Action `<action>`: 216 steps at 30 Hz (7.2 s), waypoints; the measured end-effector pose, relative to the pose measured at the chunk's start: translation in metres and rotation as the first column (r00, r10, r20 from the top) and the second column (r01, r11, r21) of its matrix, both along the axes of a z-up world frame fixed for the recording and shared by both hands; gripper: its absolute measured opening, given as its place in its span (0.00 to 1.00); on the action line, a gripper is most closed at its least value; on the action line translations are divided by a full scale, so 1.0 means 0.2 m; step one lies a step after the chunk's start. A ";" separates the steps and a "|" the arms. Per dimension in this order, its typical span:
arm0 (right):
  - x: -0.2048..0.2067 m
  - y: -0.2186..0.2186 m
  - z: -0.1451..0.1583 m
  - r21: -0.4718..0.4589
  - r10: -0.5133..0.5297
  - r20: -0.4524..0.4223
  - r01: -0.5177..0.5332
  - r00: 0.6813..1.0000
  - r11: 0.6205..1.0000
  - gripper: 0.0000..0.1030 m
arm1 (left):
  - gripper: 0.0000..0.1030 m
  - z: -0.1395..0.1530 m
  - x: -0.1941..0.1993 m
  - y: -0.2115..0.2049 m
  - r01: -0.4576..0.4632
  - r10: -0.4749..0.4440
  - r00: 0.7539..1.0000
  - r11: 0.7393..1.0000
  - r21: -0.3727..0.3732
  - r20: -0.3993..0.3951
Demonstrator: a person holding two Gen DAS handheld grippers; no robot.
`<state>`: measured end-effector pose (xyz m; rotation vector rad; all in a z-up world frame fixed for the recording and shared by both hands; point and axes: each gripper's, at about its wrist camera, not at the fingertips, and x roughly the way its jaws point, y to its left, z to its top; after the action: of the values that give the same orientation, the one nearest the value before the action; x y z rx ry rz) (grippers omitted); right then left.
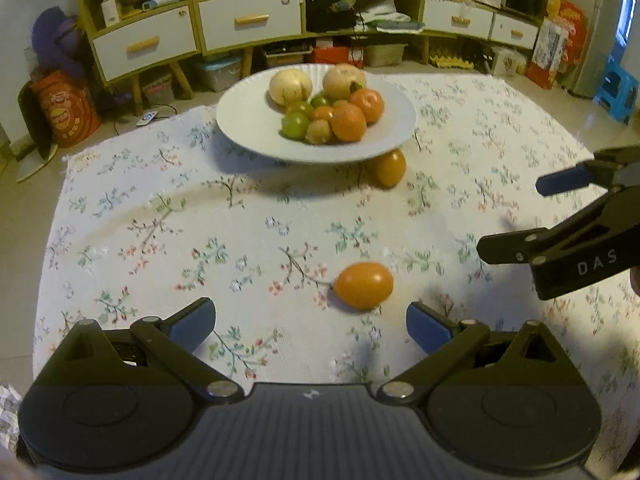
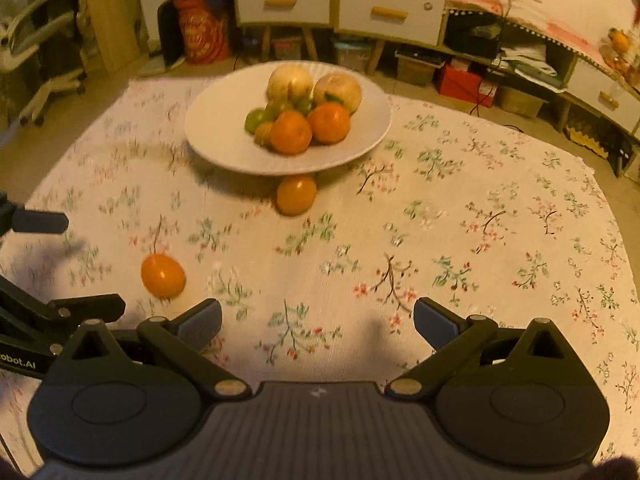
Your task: Organize fruits
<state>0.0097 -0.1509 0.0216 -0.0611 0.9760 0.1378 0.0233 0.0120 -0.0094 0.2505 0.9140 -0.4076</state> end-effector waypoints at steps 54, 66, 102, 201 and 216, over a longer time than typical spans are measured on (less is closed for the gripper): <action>0.20 0.01 -0.06 0.008 -0.057 0.073 0.057 0.996 0.998 0.90 | 0.26 -0.05 0.06 -0.11 0.004 -0.002 1.000 0.997 -0.073 0.021; 0.29 0.04 -0.10 0.086 -0.075 0.142 0.063 0.987 0.994 0.69 | 0.26 -0.05 0.11 -0.07 -0.050 0.048 0.999 0.997 -0.066 -0.025; 0.31 0.08 -0.07 0.099 -0.007 0.142 -0.007 0.990 0.995 0.23 | 0.26 -0.06 0.14 -0.07 -0.072 0.068 0.996 0.994 -0.076 -0.057; 0.45 -0.15 0.01 0.320 -0.094 0.186 0.030 0.978 0.947 0.48 | 0.49 -0.01 0.59 -0.19 0.011 0.002 0.988 0.997 -0.082 0.153; 0.36 -0.26 0.08 0.342 -0.162 0.154 0.101 0.975 0.934 0.78 | 0.80 0.13 0.45 -0.10 -0.067 0.080 0.991 0.991 -0.117 0.108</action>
<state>0.0815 -0.2030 0.0376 0.2992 0.7617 0.1685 0.1140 -0.0089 0.0156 0.1339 0.7841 -0.3718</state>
